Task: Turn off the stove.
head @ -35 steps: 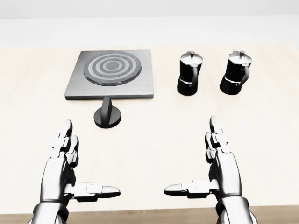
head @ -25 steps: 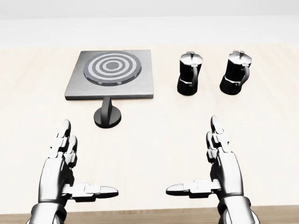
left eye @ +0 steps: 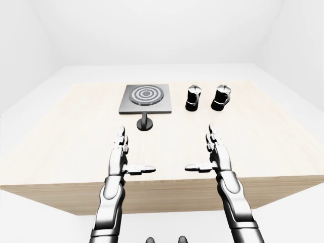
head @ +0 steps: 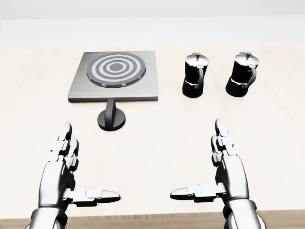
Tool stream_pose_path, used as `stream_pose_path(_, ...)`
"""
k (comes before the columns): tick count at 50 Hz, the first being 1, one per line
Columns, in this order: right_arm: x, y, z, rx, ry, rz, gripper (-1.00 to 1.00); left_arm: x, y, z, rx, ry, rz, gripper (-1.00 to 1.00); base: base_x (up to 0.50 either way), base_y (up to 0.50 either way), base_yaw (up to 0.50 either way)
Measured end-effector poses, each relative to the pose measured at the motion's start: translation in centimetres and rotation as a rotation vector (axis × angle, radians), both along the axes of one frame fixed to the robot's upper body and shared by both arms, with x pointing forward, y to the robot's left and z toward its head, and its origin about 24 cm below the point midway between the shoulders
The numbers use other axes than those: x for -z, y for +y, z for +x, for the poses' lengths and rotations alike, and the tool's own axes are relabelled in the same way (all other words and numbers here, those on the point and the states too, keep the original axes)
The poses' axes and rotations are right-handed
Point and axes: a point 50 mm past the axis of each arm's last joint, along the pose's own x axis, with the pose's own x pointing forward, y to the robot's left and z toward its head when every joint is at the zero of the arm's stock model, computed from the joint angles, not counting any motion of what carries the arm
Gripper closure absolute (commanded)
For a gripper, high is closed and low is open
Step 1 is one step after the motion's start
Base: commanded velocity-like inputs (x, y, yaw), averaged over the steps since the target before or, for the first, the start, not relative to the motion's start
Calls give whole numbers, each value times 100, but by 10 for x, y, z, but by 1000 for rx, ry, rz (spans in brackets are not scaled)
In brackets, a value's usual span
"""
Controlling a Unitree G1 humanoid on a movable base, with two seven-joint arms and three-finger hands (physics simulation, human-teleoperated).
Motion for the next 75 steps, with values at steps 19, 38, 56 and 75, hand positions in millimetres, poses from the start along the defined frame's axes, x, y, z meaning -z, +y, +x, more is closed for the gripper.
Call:
stream_pose_path(19,1,1,0,0,5,-5,-100,0,1,0,-1,-2,4,-100,0,27,0)
stream_pose_path(38,2,2,0,-4,8,-9,-100,1,1,0,-1,-1,4,-100,0,23,0)
stream_pose_path(56,2,1,1,-4,10,-12,-100,-1,1,-2,-2,-2,6,-100,0,20,0)
stream_pose_path(75,1,2,0,-9,3,-18,-100,-2,2,-2,-3,-2,6,-100,12,12,0)
